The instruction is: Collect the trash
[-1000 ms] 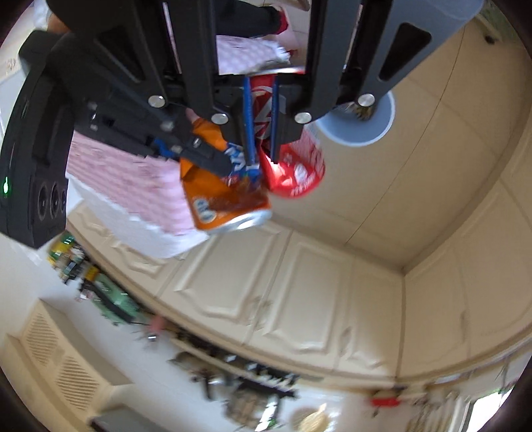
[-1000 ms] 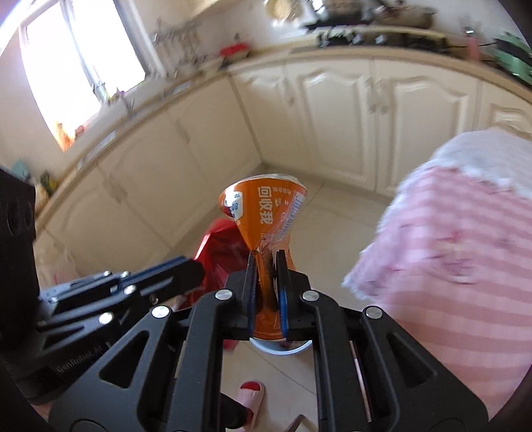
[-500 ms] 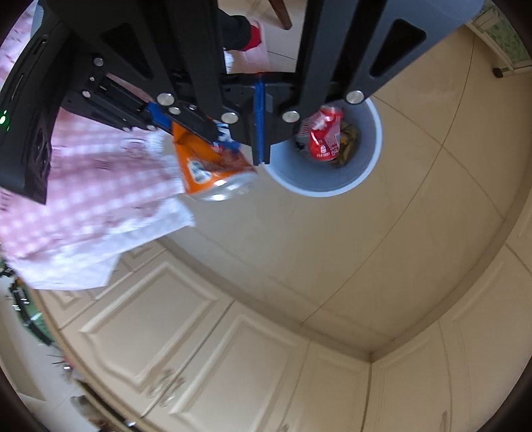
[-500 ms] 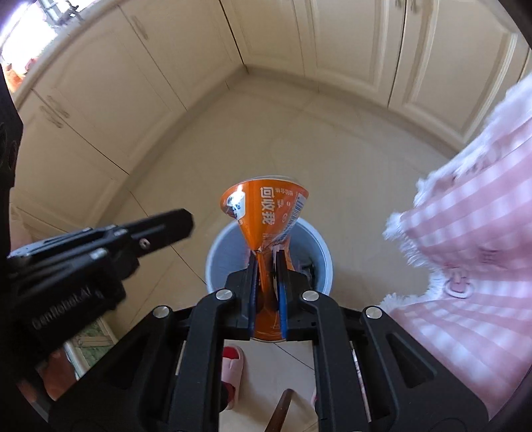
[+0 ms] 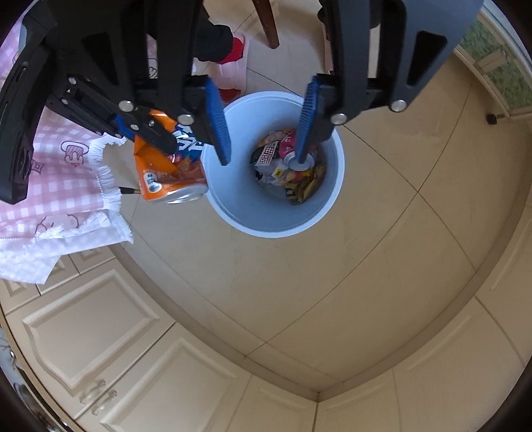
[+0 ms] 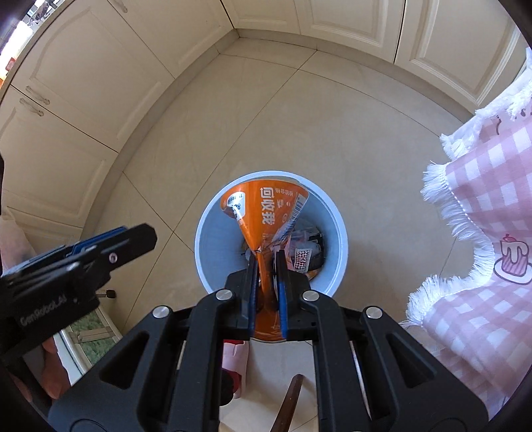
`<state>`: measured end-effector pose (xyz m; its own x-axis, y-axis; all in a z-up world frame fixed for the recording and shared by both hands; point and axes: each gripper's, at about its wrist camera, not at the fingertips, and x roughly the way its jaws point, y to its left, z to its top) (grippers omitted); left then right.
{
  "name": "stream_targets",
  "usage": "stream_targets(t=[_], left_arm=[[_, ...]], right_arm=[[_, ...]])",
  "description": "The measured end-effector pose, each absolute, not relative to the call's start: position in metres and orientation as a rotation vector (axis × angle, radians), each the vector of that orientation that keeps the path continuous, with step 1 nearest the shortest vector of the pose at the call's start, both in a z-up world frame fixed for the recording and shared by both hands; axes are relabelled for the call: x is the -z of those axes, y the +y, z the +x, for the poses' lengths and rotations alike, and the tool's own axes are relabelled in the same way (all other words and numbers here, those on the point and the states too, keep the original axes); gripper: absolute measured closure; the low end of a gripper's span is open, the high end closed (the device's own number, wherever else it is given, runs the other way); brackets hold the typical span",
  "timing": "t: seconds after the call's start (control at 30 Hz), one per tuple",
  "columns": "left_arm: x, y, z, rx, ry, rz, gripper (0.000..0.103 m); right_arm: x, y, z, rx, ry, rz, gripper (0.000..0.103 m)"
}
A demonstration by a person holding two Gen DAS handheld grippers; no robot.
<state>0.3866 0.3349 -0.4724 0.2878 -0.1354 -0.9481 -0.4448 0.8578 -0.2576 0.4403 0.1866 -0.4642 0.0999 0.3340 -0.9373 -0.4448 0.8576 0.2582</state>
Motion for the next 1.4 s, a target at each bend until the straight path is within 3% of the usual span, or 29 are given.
stream_targets(t=[0.2, 0.33, 0.43, 0.5, 0.63, 0.87, 0.97, 1.2, 1.27, 1.4], left_arm=[[0.457, 0.337, 0.377, -0.232, 1.259, -0.558, 0.063], [0.440, 0.337, 0.367, -0.234, 1.231, -0.557, 0.057], [0.422, 0.336, 0.357, -0.241, 1.193, -0.560, 0.055], [0.408, 0.337, 0.351, -0.244, 1.174, -0.558, 0.055], [0.373, 0.334, 0.329, -0.255, 1.117, -0.547, 0.054], [0.301, 0.304, 0.271, -0.263, 1.017, -0.504, 0.048], [0.262, 0.279, 0.245, -0.257, 0.947, -0.429, 0.037], [0.168, 0.211, 0.180, -0.215, 0.752, -0.296, 0.033], [0.143, 0.189, 0.162, -0.217, 0.697, -0.241, 0.026], [0.102, 0.152, 0.126, -0.183, 0.606, -0.192, 0.025]], right_arm=[[0.455, 0.187, 0.440, -0.587, 1.330, -0.103, 0.091], [0.439, 0.188, 0.435, -0.589, 1.301, -0.106, 0.091], [0.423, 0.187, 0.432, -0.588, 1.276, -0.095, 0.078], [0.411, 0.186, 0.427, -0.589, 1.257, -0.091, 0.065], [0.383, 0.181, 0.414, -0.595, 1.211, -0.097, 0.062], [0.298, 0.139, 0.362, -0.578, 1.035, -0.148, 0.055], [0.255, 0.113, 0.330, -0.569, 0.949, -0.154, 0.052], [0.167, 0.032, 0.248, -0.555, 0.746, -0.120, 0.038], [0.144, 0.009, 0.223, -0.536, 0.688, -0.110, 0.036], [0.105, -0.036, 0.178, -0.495, 0.577, -0.089, 0.031]])
